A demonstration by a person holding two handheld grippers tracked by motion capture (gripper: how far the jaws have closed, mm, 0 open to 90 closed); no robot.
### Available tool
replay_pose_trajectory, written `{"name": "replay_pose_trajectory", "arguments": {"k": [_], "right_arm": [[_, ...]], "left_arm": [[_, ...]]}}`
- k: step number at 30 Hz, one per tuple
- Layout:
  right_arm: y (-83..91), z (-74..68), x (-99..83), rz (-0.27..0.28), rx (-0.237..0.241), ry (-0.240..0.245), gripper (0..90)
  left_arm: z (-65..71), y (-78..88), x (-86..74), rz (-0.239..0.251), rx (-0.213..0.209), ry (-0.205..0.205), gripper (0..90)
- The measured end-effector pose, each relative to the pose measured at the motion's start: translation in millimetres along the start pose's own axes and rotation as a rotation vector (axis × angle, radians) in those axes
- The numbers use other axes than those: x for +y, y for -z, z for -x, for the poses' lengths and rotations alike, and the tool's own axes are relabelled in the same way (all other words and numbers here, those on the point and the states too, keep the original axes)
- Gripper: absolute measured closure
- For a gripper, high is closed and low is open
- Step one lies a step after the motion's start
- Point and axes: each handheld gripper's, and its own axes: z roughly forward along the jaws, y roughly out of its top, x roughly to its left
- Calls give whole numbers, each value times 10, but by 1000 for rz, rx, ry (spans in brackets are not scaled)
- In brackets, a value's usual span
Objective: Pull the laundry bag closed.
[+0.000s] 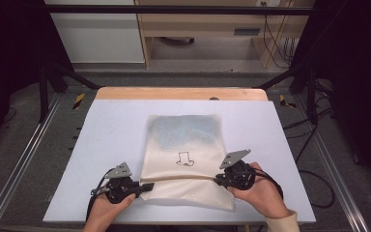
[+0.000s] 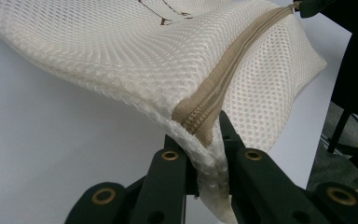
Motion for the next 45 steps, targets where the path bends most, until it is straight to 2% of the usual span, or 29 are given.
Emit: {"name": "replay_pose_trajectory", "arguments": {"k": [24,45], "right_arm": [[36,53,-124,-4,-4,-36,820],[0,64,-283,-30,0,-58,820]], "left_arm": [[-4,19,9,5,12,-3,846],[-13,40,13,5,15,1,846]]}}
